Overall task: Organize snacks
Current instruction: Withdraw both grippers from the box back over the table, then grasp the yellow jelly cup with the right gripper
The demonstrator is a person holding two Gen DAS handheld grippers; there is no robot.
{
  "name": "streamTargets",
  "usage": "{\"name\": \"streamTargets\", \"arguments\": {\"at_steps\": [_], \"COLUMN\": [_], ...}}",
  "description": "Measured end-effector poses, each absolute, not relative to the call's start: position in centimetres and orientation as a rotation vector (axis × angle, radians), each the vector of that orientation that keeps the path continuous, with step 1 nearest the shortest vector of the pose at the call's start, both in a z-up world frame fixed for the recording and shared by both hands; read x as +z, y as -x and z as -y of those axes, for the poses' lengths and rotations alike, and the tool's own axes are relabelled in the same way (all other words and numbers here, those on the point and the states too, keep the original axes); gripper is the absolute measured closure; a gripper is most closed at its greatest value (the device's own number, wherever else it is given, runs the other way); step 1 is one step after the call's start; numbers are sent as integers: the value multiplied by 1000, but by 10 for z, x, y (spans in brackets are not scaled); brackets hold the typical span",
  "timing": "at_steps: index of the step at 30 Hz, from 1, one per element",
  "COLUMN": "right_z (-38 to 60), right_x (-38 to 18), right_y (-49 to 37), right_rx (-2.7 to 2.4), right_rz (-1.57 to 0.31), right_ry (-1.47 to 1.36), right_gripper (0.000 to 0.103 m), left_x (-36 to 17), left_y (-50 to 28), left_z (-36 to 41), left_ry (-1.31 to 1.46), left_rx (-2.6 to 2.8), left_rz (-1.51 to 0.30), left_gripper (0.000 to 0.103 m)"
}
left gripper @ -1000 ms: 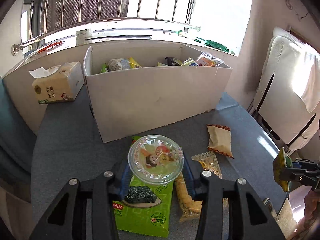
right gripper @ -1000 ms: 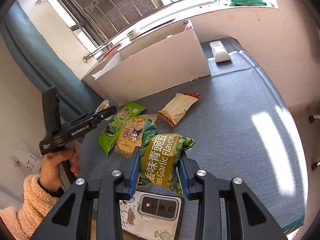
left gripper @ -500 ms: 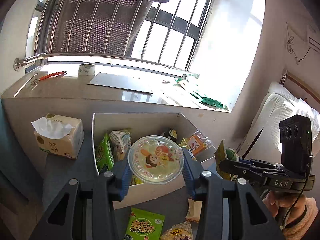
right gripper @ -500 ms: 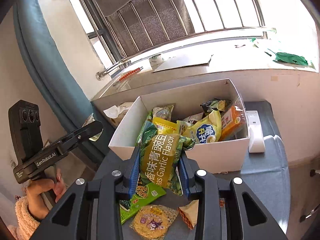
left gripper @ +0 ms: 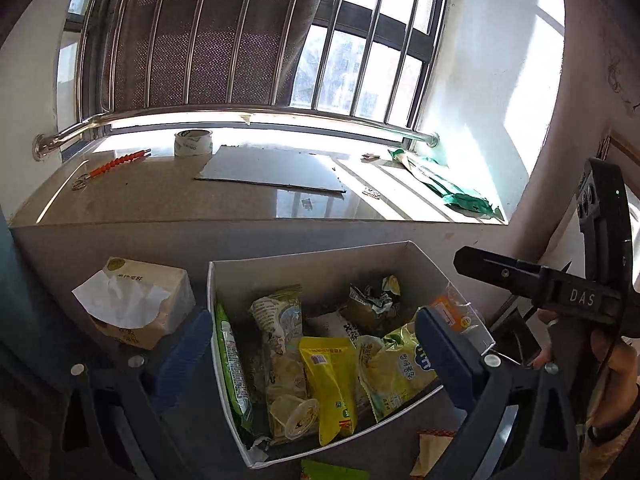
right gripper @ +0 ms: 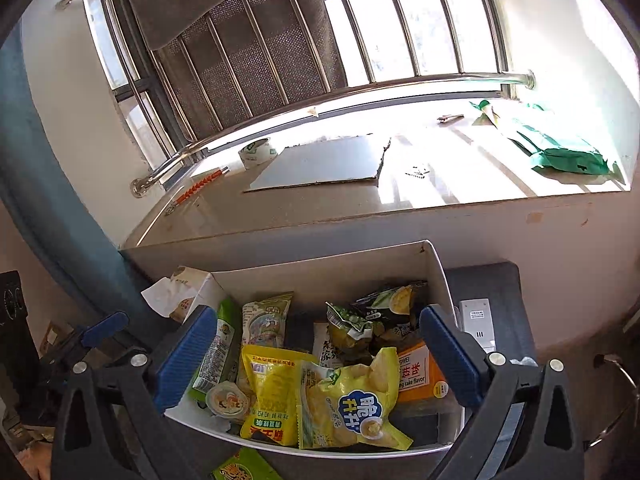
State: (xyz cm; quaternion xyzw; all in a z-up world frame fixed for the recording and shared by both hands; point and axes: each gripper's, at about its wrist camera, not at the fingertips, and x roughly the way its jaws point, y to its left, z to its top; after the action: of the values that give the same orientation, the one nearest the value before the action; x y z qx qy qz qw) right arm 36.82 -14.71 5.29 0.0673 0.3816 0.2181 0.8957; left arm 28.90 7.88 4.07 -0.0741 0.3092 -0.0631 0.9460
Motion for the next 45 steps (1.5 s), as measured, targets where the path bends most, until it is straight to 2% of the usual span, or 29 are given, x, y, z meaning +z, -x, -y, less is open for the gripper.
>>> {"name": "streamTargets", "arguments": {"at_steps": [10, 16, 27, 33, 45], "right_z": [163, 179, 218, 214, 161], "right_x": [57, 41, -44, -74, -95], "right_y": [-329, -258, -126, -80, -100], "right_rx": [503, 607, 680, 639, 565], "right_rz": [-795, -763, -822, -888, -893], "right_ry": [-157, -156, -172, -69, 213], "right_gripper": [0, 0, 0, 0, 0], "left_x": [46, 34, -41, -74, -76], "left_y": [-247, -174, -68, -49, -44], "left_z": [-70, -67, -67, -57, -58], "left_ry": [98, 116, 252, 254, 275], "left_rx": [-171, -227, -220, -204, -212], "left_rz": [-609, -580, -656, -725, -737], "left_gripper": [0, 0, 0, 0, 0]}}
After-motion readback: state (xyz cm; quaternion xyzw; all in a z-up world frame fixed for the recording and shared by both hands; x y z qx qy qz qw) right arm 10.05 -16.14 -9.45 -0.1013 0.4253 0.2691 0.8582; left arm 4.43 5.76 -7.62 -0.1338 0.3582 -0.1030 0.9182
